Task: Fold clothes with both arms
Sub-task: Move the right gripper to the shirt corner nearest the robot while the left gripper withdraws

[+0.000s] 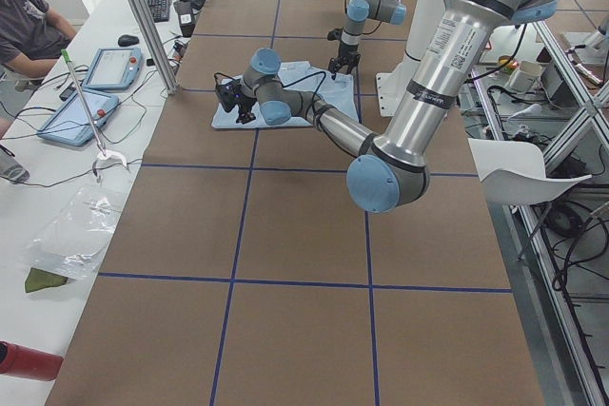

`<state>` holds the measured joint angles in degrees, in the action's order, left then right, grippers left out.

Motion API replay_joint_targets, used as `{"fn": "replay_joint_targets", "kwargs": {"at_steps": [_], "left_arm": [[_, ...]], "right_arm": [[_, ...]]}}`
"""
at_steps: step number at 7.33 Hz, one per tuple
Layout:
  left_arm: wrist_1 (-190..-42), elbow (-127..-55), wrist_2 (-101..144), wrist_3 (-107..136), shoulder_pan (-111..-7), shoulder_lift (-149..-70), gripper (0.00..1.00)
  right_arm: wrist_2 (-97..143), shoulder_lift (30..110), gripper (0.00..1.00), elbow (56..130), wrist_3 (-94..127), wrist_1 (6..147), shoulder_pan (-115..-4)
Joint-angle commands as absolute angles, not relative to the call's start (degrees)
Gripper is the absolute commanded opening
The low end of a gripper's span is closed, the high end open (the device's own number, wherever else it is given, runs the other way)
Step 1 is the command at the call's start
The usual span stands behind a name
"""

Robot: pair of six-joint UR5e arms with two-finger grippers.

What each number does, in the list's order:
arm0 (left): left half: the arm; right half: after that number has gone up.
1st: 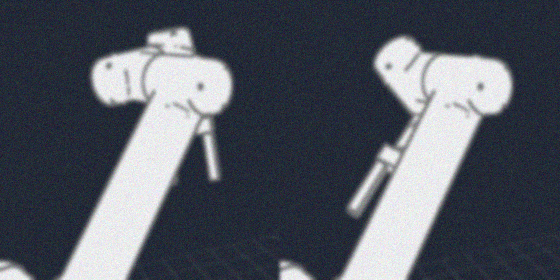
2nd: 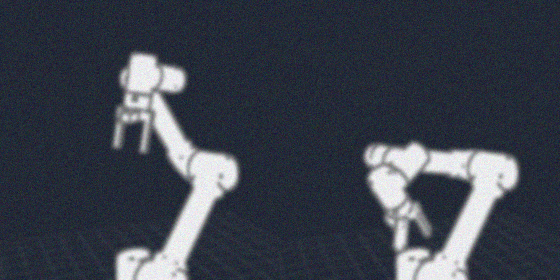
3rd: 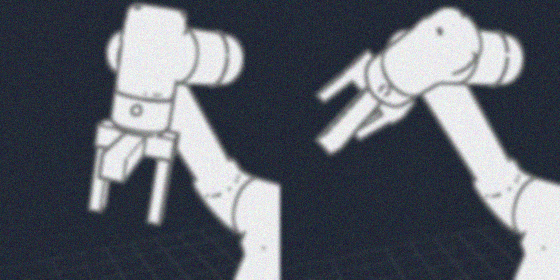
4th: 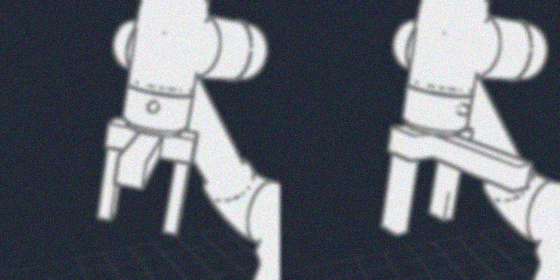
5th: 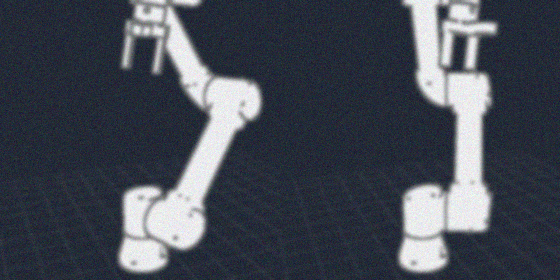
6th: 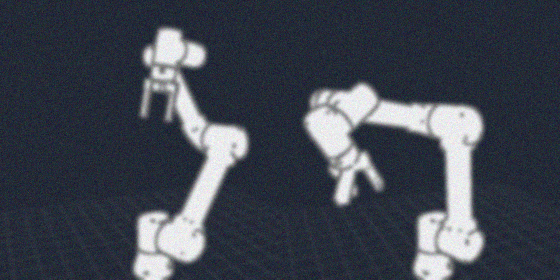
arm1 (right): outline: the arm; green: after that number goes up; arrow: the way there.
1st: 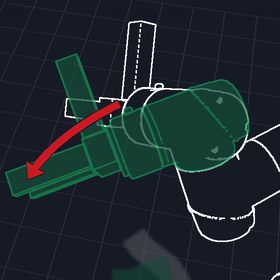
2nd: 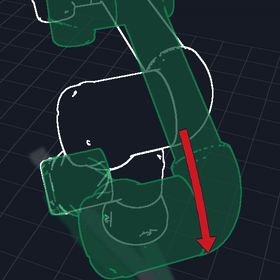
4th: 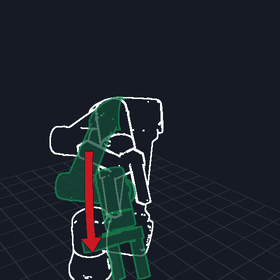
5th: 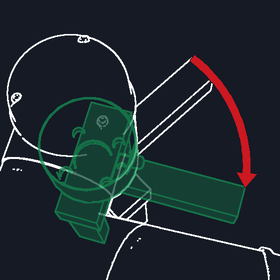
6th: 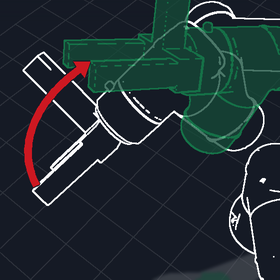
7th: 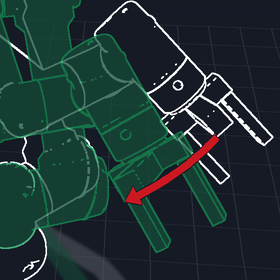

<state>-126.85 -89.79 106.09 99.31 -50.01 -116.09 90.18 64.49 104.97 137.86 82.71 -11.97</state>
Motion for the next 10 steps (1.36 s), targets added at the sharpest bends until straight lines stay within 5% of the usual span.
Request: {"fn": "replay_joint_targets", "kwargs": {"at_steps": [1, 4, 10], "left_arm": [[-126.83, -91.31, 106.08, 99.32, -50.01, -114.96, 0.6], [-126.83, -91.49, 106.17, 99.32, -49.92, -114.7, 0.6], [-126.83, -91.93, 106.26, 101.07, -49.83, -114.7, 0.6]], "right_arm": [[90.18, 64.42, 0.42, 104.94, 138.95, 82.71, -11.78], [90.26, 64.34, 0.0, 105.38, 140.27, 82.71, -11.86], [90.44, 64.42, 0.0, 105.12, 140.71, 82.71, -11.69]]}}
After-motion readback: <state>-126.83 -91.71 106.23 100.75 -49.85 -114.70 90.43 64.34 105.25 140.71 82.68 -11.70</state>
